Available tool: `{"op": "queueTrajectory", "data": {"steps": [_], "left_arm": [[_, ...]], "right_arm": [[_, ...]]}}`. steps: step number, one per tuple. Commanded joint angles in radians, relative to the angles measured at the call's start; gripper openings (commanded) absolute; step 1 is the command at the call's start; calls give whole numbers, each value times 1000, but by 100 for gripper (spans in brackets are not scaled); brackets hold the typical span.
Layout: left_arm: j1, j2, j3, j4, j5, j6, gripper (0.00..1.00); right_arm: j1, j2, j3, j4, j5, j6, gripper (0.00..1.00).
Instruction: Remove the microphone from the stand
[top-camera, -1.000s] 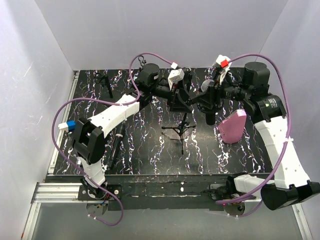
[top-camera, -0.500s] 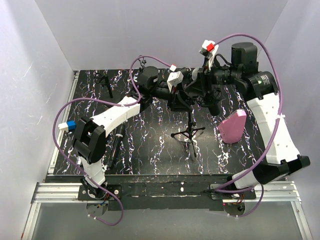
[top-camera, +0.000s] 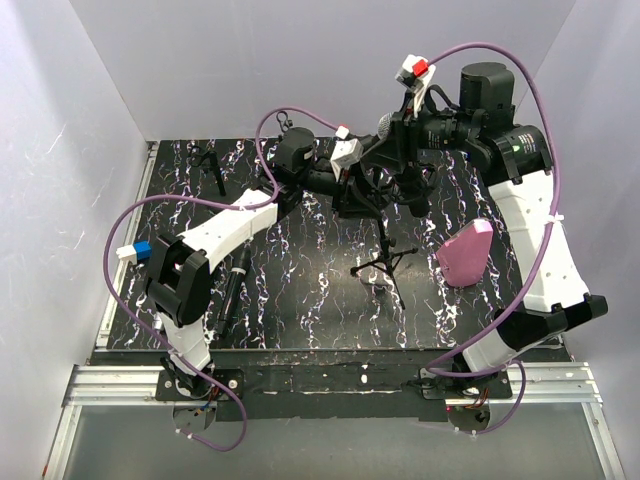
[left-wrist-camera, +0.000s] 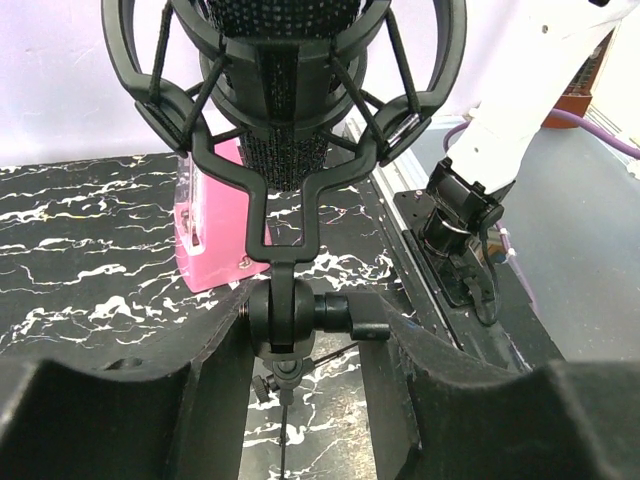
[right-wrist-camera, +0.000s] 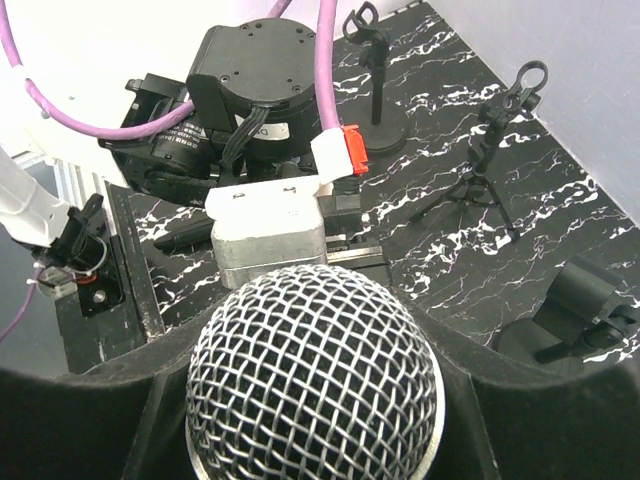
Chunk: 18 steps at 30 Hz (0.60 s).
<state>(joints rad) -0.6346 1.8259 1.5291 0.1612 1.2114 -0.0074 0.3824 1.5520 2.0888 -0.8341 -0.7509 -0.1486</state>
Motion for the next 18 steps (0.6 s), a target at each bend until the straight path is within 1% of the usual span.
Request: {"op": "queueTrajectory", "data": {"steps": [1, 4, 7, 8, 9, 10, 11, 12, 14, 18], "left_arm": [[-17, 47, 19, -114, -19, 3, 0], [-10, 23, 28, -155, -29, 52, 1], [6, -14, 19, -155, -39, 46, 7], [10, -23, 19, -155, -42, 46, 8], [15, -31, 19, -182, -44, 46, 8], [18, -33, 19, -190, -44, 49, 5], [19, -34, 17, -204, -41, 56, 2], [21, -34, 16, -213, -39, 64, 0], [24, -34, 8, -219, -39, 72, 0], [27, -34, 6, -229, -41, 78, 0]], "right_arm": [[35, -41, 36, 322, -90, 37, 1], [33, -53, -1, 290, -96, -5, 1], [35, -98, -85, 267, -94, -49, 1], [33, -122, -128, 257, -87, -63, 1], [33, -142, -160, 245, -71, -71, 6], [35, -157, -186, 234, -53, -80, 18], [33, -173, -211, 213, -38, -89, 39], [33, -190, -226, 190, -15, -98, 51], [33, -216, -249, 136, 24, -126, 61], [26, -279, -298, 93, 117, -170, 66]]}}
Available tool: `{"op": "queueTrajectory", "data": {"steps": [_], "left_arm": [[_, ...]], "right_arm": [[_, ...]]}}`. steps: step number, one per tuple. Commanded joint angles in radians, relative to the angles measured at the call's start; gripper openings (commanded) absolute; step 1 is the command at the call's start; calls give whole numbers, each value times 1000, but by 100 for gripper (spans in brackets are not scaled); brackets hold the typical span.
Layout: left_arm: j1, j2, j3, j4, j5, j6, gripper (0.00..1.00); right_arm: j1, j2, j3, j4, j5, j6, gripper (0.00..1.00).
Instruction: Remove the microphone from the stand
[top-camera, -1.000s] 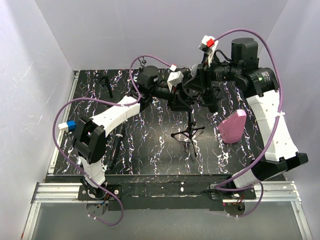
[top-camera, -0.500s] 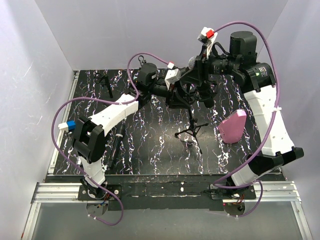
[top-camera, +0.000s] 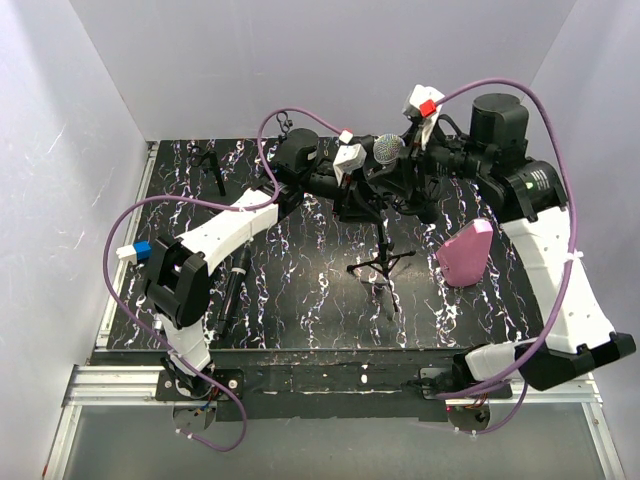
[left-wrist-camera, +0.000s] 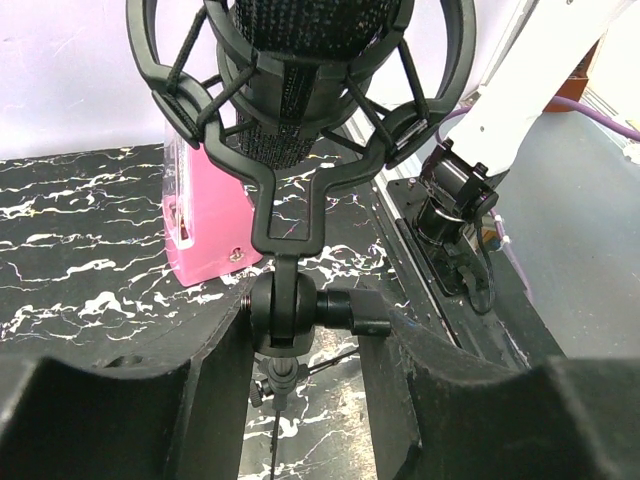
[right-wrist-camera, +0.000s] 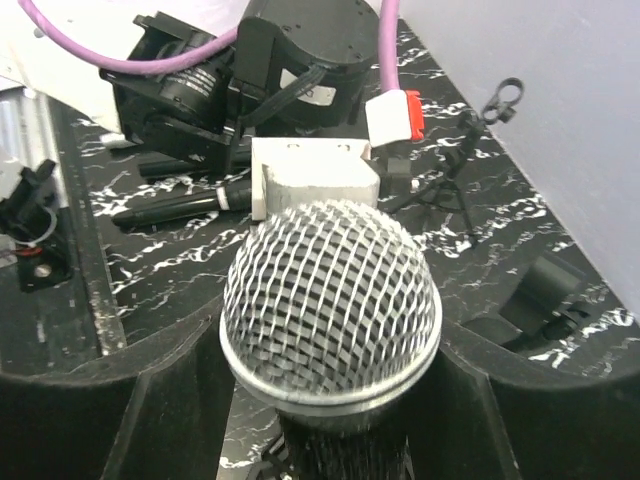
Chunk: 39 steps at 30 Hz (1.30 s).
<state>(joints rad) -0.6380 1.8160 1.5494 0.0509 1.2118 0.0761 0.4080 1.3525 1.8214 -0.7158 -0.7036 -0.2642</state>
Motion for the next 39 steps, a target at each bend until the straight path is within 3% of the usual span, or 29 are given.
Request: {"op": "queueTrajectory", "data": {"steps": [1, 8, 10, 14, 16, 22, 24, 26, 36, 39], "left_arm": [[32, -23, -11, -124, -43, -1, 0], [37, -27, -5, -154, -51, 28, 0], [37, -27, -6, -155, -52, 30, 0], [37, -26, -6, -142, -54, 25, 0], [37, -21, -5, -117, -54, 7, 0], [32, 0, 17, -106, -46, -6, 0], [32, 0, 18, -112, -44, -1, 0], [31, 2, 14, -120, -43, 4, 0], [24, -3, 20, -195, -54, 63, 0], [23, 5, 21, -220, -58, 74, 0]], "right_arm": [[-5, -91, -39, -31, 88, -59, 68], [-37, -115, -36, -126, 119, -66, 66], [-38, -112, -37, -151, 122, -73, 59], [-38, -108, -50, -146, 113, -81, 36], [-38, -105, -60, -122, 89, -79, 31], [-35, -24, 8, -106, 29, -53, 33], [-37, -13, 30, -74, 12, -53, 14], [-35, -12, 36, -1, -16, -24, 1], [-34, -23, -2, 419, -20, 196, 1], [-25, 17, 44, 473, -51, 258, 1]]}}
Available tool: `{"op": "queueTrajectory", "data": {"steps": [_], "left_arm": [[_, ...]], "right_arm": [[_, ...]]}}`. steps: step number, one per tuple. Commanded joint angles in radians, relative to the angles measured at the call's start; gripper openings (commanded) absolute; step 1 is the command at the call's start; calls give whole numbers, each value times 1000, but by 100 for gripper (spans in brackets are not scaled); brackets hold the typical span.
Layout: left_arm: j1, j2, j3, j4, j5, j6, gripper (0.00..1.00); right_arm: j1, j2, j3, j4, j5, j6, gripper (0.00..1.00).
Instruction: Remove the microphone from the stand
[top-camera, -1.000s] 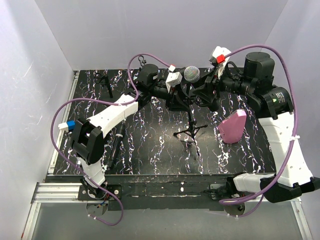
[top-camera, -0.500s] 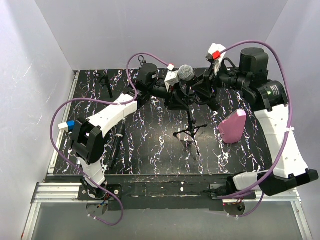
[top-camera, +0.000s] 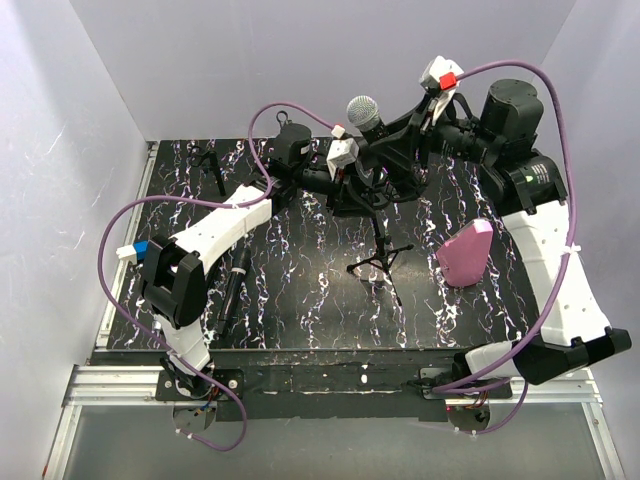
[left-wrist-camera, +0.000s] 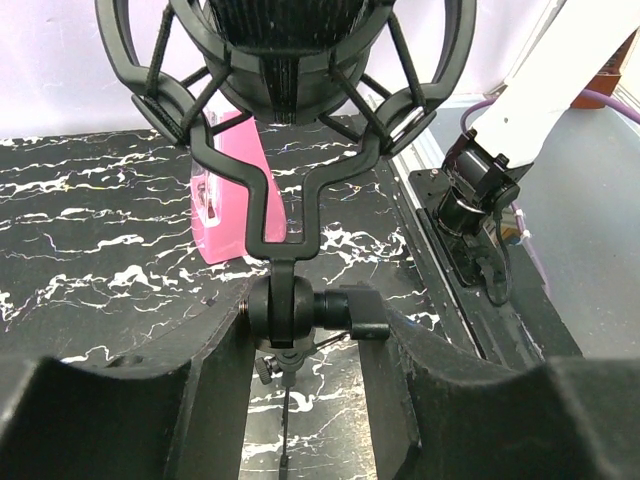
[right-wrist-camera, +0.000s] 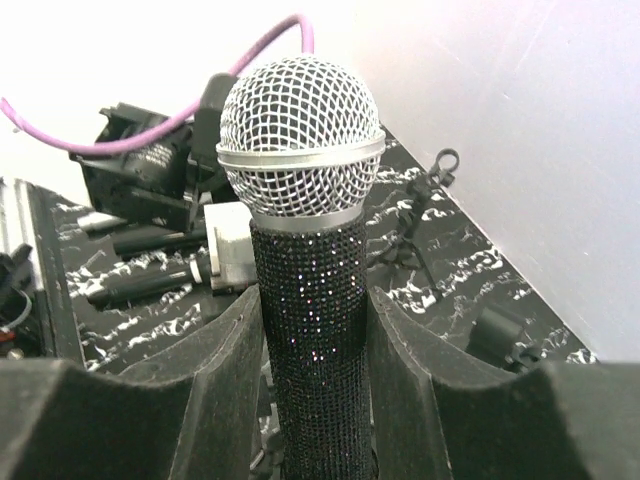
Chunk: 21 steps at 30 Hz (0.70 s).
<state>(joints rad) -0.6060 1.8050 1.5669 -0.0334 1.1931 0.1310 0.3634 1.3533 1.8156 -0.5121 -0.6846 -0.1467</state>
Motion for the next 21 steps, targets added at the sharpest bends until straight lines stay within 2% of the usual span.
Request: {"op": "queueTrajectory", "data": {"steps": [1, 4, 14, 21], "left_arm": [[-9, 17, 4, -140, -40, 22, 0], [-14, 22, 13, -151, -41, 33, 0], [-20, 13, 33, -206, -66, 93, 0], [-20, 5, 130, -318, -75, 176, 0]], "right_arm": [[26, 32, 71, 282, -78, 180, 1], [51, 72, 109, 337, -90, 234, 1], [95, 184, 338, 412, -46, 265, 1], [88, 110, 291, 481, 153, 97, 1]]}}
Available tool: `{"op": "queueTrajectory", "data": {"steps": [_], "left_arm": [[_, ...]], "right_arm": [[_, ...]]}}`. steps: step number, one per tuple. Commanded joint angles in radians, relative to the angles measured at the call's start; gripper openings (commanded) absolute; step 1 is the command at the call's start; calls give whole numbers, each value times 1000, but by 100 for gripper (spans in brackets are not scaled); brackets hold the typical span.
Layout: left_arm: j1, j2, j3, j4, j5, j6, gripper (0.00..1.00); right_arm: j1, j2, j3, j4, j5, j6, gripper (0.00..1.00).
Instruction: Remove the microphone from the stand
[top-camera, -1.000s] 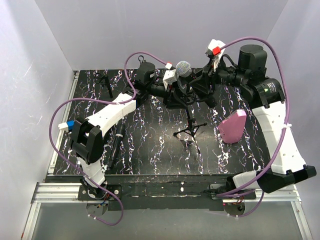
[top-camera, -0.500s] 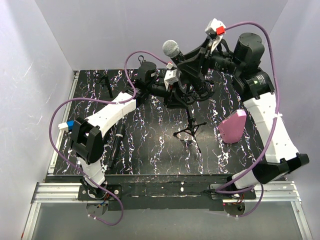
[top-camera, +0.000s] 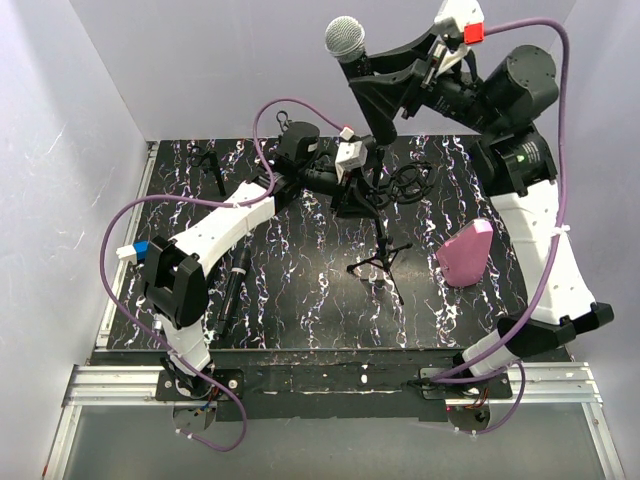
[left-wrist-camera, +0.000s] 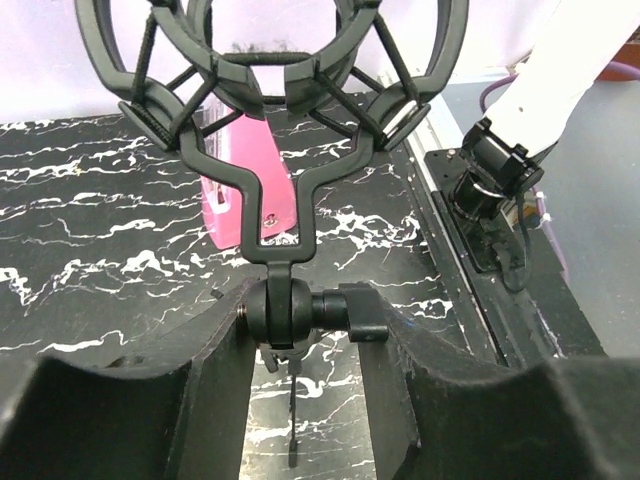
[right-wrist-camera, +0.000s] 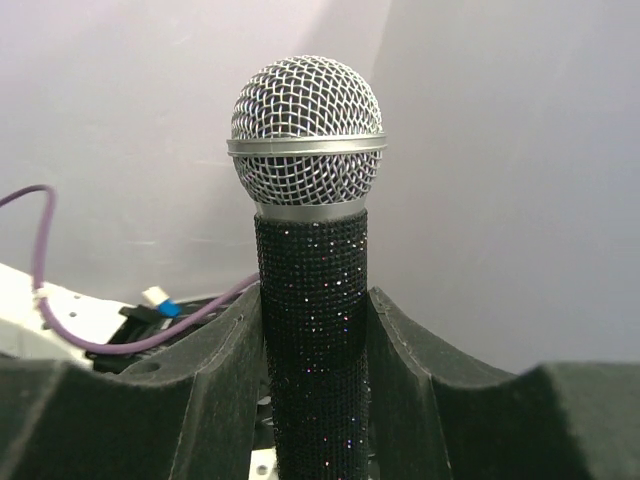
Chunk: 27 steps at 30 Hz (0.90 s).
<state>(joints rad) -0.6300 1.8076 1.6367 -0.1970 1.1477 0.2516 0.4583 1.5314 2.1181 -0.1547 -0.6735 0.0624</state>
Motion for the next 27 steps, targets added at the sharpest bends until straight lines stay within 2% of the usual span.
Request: {"op": "queueTrajectory", "data": {"steps": [1, 5, 8, 12, 22, 23, 27], "left_arm": [[4, 6, 83, -180, -31, 70, 0], [6, 15, 193, -367, -49, 211, 0], [10, 15, 247, -510, -66, 314, 0], [29, 10, 261, -628, -95, 391, 0], [69, -68, 129, -576, -135, 364, 0], [70, -76, 123, -573, -140, 359, 1], [72, -99, 97, -561, -173, 351, 29]], "right_arm": [[-13, -80, -32, 130, 182, -133, 1], [-73, -111, -101, 138, 319, -173, 1], [-128, -125, -150, 116, 336, -168, 1], [-176, -143, -308, 145, 371, -162, 1], [-259, -24, -513, 202, 549, -92, 1], [-271, -2, -526, 201, 564, -87, 1], [-305, 100, -529, 159, 604, -23, 1]]}}
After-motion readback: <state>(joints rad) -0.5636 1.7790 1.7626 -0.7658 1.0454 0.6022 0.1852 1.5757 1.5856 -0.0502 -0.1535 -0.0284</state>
